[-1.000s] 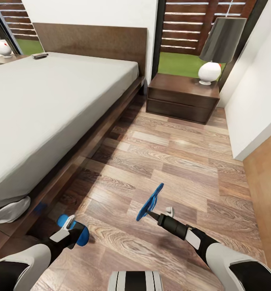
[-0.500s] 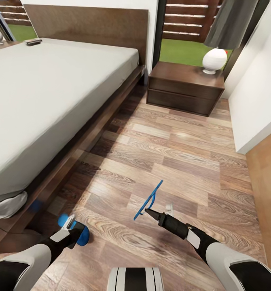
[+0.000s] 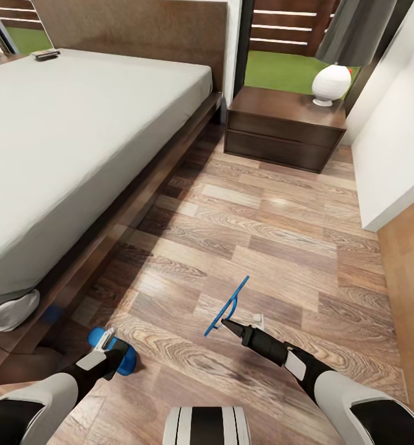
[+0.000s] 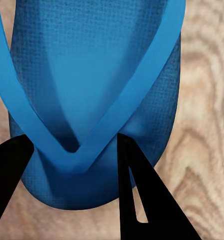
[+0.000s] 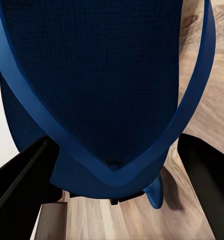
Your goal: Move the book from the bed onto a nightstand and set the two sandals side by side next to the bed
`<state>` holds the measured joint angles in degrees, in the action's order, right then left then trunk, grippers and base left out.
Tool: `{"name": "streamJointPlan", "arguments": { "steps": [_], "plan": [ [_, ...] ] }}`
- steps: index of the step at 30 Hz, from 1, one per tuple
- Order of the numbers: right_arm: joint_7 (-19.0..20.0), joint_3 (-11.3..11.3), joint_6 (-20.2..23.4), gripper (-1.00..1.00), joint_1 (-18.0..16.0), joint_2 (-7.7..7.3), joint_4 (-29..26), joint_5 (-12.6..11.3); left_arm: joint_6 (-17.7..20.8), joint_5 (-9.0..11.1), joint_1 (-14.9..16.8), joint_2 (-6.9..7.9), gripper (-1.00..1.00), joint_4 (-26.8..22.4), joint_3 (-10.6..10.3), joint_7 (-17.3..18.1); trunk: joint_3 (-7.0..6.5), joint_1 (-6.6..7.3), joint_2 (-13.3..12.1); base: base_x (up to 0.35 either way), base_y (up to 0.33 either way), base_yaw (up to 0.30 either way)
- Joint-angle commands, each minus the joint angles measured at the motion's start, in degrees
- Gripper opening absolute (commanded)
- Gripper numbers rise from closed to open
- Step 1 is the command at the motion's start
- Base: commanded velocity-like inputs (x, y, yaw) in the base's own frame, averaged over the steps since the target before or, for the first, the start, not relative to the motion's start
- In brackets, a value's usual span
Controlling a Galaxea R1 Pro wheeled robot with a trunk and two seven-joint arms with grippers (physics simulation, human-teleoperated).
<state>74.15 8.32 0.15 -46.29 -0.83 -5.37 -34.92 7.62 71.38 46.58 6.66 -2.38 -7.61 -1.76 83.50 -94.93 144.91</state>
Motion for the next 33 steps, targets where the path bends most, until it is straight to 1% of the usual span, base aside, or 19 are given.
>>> {"name": "streamJointPlan", "arguments": {
  "steps": [1,4,12,31,33],
  "plan": [
    [0.1,0.5,0.0,-1.00,0.0,0.00,0.0,-0.5,0.2,0.5,0.0,0.02,-1.00,-0.1,-0.5,-0.2,0.03,0.01,0.0,0.000,0.000,0.000],
    [0.1,0.5,0.0,-1.00,0.0,0.02,0.0,-0.5,0.2,0.5,0.0,0.02,-1.00,-0.1,-0.5,-0.2,0.03,0.01,0.0,0.000,0.000,0.000],
    [0.2,0.5,0.0,-1.00,0.0,0.03,0.0,-0.5,0.3,0.4,0.0,0.12,-1.00,-0.1,-0.5,-0.1,1.80,-0.20,0.1,0.000,0.000,0.000],
    [0.2,0.8,-0.1,-1.00,0.0,0.03,0.0,-0.5,0.3,0.4,0.0,0.12,-1.00,-0.2,-0.5,-0.1,1.80,-0.20,0.1,0.000,0.000,0.000],
    [0.2,0.8,-0.1,-1.00,0.0,0.03,0.0,-0.5,0.3,0.4,0.0,0.15,-1.00,-0.2,-0.5,-0.1,2.25,-0.25,0.1,0.000,0.000,0.000]
  ]
}}
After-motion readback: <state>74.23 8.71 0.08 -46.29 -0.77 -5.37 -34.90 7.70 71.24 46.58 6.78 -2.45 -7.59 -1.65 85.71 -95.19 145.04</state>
